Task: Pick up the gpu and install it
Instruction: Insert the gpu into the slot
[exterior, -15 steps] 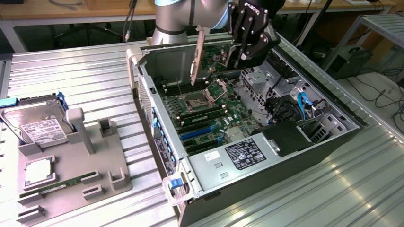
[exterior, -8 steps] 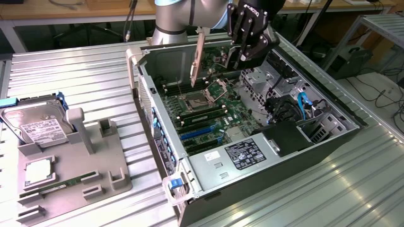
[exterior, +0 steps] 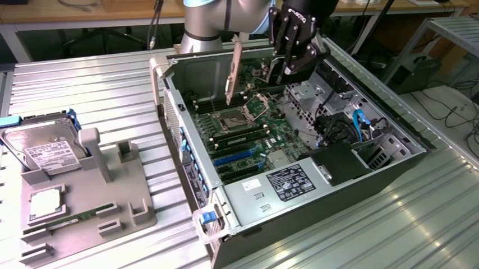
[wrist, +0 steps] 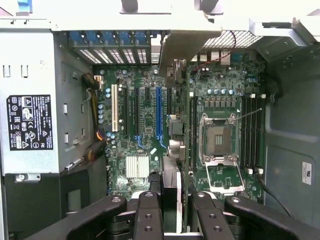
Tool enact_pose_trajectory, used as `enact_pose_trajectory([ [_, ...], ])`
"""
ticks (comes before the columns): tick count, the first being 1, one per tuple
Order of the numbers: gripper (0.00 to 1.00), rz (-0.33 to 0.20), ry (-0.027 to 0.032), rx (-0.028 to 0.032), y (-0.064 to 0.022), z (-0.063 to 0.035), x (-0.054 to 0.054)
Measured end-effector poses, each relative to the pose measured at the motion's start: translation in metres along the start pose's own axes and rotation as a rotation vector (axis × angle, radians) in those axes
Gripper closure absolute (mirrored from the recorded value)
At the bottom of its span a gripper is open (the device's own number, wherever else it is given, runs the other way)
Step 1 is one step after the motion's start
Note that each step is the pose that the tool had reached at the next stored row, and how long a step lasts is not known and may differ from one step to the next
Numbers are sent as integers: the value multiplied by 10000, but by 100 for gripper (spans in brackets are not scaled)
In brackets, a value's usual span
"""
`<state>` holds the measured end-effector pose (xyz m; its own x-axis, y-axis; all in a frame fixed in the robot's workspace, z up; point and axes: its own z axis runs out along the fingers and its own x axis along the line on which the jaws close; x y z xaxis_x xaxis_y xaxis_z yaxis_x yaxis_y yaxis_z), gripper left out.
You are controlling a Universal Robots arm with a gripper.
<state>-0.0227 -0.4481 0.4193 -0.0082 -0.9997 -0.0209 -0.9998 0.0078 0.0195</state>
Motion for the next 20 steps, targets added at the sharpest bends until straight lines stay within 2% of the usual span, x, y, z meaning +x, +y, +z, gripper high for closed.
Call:
enact_pose_trajectory([
  [8,72,-38,0,-1,-2,77,2],
  [9,72,-78,1,-1,-3,161,3],
  [10,72,-98,2,-2,-4,187,4],
  [11,72,-210,4,-4,-6,286,6],
  [12,72,-633,12,-13,-6,296,6],
  [15,72,-1091,21,-23,-6,342,7],
  [17,72,-1413,25,-29,-8,435,9],
  [18,72,-1112,21,-30,-10,565,12],
  [20,72,-916,18,-22,-1,647,15],
])
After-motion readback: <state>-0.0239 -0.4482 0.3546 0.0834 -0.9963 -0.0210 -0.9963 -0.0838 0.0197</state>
